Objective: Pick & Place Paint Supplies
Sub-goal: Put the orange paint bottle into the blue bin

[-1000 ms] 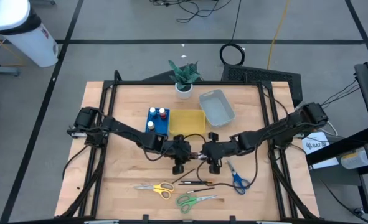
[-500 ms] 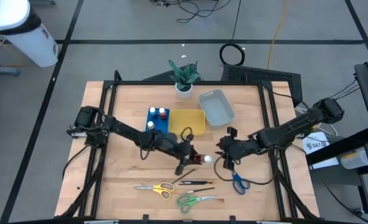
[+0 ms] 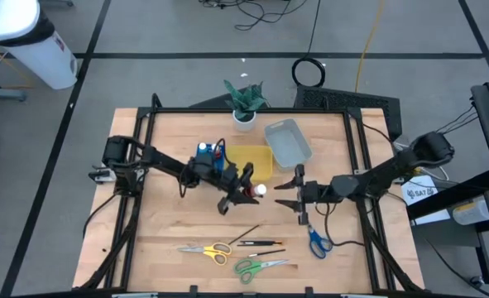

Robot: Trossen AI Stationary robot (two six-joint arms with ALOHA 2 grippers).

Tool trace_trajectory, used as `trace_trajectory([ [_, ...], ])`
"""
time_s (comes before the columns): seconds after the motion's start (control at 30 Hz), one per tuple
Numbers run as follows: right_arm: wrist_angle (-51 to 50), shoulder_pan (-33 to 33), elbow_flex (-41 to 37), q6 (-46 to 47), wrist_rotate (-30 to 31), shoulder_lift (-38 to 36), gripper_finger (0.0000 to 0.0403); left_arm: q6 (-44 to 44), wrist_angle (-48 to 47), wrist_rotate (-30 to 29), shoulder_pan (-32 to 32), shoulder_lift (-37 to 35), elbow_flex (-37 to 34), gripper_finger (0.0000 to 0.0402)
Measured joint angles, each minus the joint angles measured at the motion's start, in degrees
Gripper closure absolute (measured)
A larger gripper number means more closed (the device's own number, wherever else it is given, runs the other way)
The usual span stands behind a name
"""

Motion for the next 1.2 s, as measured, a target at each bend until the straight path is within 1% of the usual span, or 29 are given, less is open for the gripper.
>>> trace_trajectory([
  [0.13, 0.2, -1.8, 3.5, 0.3, -3.9, 3.4, 0.0157, 1.3, -1.8, -0.1, -0.1, 0.0, 0.0, 0.0294],
  [0.23, 1.4, -2.7, 6.7, 0.2, -4.2, 6.0, 0.0102, 2.0, -2.8, -0.1, -0.1, 0.0, 0.0, 0.0295],
  [0.3, 2.1, -3.0, 9.4, 0.1, -4.2, 8.3, 0.0076, 2.5, -4.0, -0.2, -0.1, 0.0, 0.0, 0.0295],
  [0.4, 1.9, -3.2, 12.8, -1.3, -3.9, 11.1, 0.0058, 2.8, -3.8, -0.2, -0.1, 0.0, 0.0, 0.0295],
  [0.5, 1.9, -3.4, 15.2, -1.7, -1.0, 14.1, 0.0059, 3.4, -4.0, -0.2, -0.1, 0.0, 0.0, 0.0295],
  [0.6, 2.4, -3.6, 16.3, -1.5, 0.4, 16.2, 0.0073, 3.4, -4.0, -0.2, -0.1, 0.0, 0.0, 0.0295],
  [0.73, 3.9, -3.6, 16.5, -0.5, 0.5, 17.2, 0.011, 3.3, -4.2, -0.2, -0.1, 0.0, 0.0, 0.0295],
  [0.83, 4.0, -3.5, 16.5, -0.4, 0.4, 17.2, 0.0148, 3.1, -4.2, -0.4, -0.3, 0.0, 0.0, 0.0292],
  [1.03, 3.8, -3.4, 16.5, 2.1, 0.4, 17.2, 0.0241, 3.4, -5.3, -1.3, -0.6, 0.0, 0.0, 0.0264],
  [1.13, 1.5, -3.2, 16.4, 1.9, 0.6, 16.8, 0.0282, 0.5, -8.8, -1.2, -0.7, 0.0, 0.0, 0.025],
  [1.2, -2.6, -2.8, 16.4, 1.9, 0.6, 14.7, 0.0297, -2.0, -11.7, -0.2, -0.7, 0.0, 0.0, 0.0243],
])
